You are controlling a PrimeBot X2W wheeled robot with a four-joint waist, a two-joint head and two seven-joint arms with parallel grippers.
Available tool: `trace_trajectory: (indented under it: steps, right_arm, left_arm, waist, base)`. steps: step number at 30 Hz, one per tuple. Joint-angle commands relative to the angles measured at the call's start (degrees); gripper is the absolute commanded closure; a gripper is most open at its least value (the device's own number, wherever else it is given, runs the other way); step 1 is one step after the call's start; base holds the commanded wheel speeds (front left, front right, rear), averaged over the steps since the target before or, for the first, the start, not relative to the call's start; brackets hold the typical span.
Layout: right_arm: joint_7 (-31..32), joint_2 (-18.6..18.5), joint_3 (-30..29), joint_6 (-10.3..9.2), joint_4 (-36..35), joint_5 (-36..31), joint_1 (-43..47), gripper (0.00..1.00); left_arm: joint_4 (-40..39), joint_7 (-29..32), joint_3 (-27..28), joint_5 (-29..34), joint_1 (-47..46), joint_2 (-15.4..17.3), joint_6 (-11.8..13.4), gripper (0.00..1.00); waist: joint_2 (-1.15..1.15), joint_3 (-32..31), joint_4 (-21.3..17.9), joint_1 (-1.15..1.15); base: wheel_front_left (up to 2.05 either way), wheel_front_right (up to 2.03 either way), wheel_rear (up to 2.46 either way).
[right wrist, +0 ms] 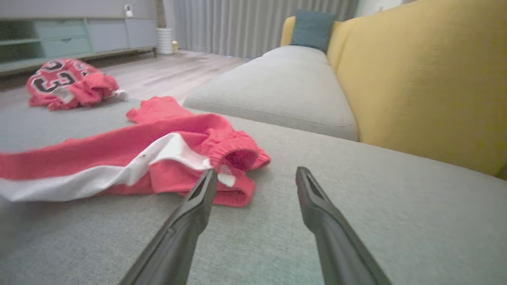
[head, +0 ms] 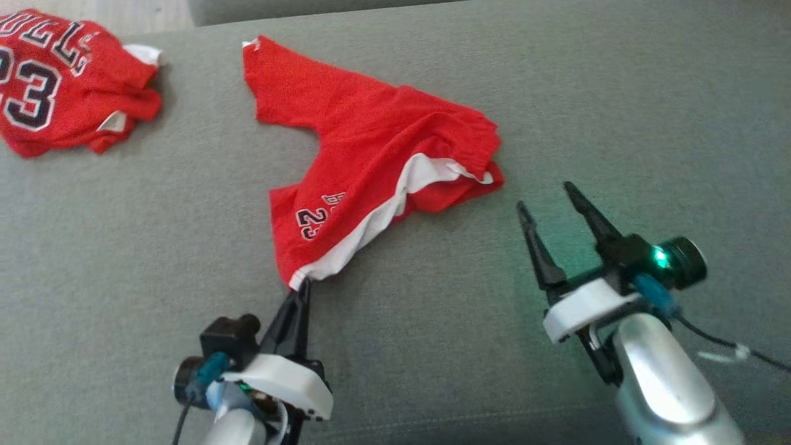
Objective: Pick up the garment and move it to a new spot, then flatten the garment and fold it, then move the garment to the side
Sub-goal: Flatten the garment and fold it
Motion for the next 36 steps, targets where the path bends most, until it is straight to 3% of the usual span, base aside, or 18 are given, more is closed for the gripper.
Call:
trace_trajectory:
  steps: [1,9,15,18,20,25,28,36]
  right_arm:
    - [-0.53,-0.84,2.47,-0.05,0.21,-0.83,-3.05,0.00]
    - [-0.53,-2.19,6.99,-0.05,14.93,-2.41,-12.59,0.00]
    - [-0.53,-2.54,8.12,-0.05,20.92,-3.46,-16.77,0.02]
    - [-0.53,-2.66,7.95,-0.05,21.93,-3.47,-18.15,0.23]
    - [-0.53,-2.65,7.88,-0.05,21.95,-3.50,-18.75,0.46]
    - [-0.53,-2.50,7.80,-0.05,20.18,-3.72,-18.90,0.69]
    - [-0.53,-2.48,7.52,-0.05,18.34,-3.60,-18.58,1.00]
    - [-0.53,-3.10,7.12,-0.05,10.97,0.31,-15.59,1.00]
  left_arm:
    - [-2.33,-0.71,2.50,0.11,-2.12,-0.02,0.36,1.00]
    - [-5.19,-0.71,2.39,0.46,-3.24,-0.02,0.04,1.00]
    - [-5.90,-0.71,1.84,0.41,-3.96,-0.02,0.21,1.00]
    - [-6.03,-0.71,1.84,0.45,-4.32,-0.02,0.22,1.00]
    - [-6.09,-0.71,1.90,0.48,-4.47,-0.02,0.27,1.00]
    - [-6.16,-0.71,2.15,0.45,-4.58,-0.02,0.49,1.00]
    - [-6.39,-0.71,2.48,0.46,-4.60,-0.02,0.50,1.00]
    - [-10.97,-0.71,6.65,1.10,-4.73,-0.02,0.57,1.00]
  waist:
    - [0.00,0.35,1.04,0.00]
    - [0.00,2.47,4.98,0.00]
    - [0.00,4.11,6.19,0.00]
    - [0.00,4.70,6.47,0.00]
    - [0.00,4.96,6.49,0.00]
    - [0.00,5.16,6.19,0.00]
    - [0.00,5.07,5.92,0.00]
    - [0.00,2.53,4.62,0.00]
  base:
    - [0.00,0.00,0.00]
    - [0.00,0.00,0.00]
    - [0.00,0.00,0.00]
    - [0.00,0.00,0.00]
    - [0.00,0.00,0.00]
    - [0.00,0.00,0.00]
    - [0.00,0.00,0.00]
    - [0.00,0.00,0.00]
